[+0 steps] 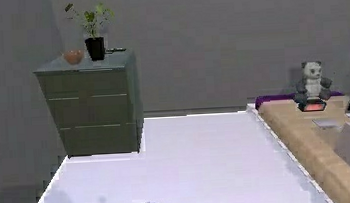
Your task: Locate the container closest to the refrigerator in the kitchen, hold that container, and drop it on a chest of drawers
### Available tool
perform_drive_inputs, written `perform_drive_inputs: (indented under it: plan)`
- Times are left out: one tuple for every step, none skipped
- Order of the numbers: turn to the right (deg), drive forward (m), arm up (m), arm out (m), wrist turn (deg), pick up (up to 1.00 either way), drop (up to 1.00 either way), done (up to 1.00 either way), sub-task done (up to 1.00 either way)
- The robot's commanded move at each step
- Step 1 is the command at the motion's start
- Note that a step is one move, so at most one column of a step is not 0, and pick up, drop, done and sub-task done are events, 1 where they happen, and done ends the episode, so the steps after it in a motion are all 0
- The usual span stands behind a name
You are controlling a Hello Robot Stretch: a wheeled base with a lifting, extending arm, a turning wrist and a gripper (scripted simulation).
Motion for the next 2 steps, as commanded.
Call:
perform_drive_inputs:
  plan:
    - [-27.0,0.00,0.00,0.00,0.0,0.00,0.00,0.00,0.00]
    - [0.0,1.00,0.00,0.00,0.0,0.00,0.00,0.00,0.00]
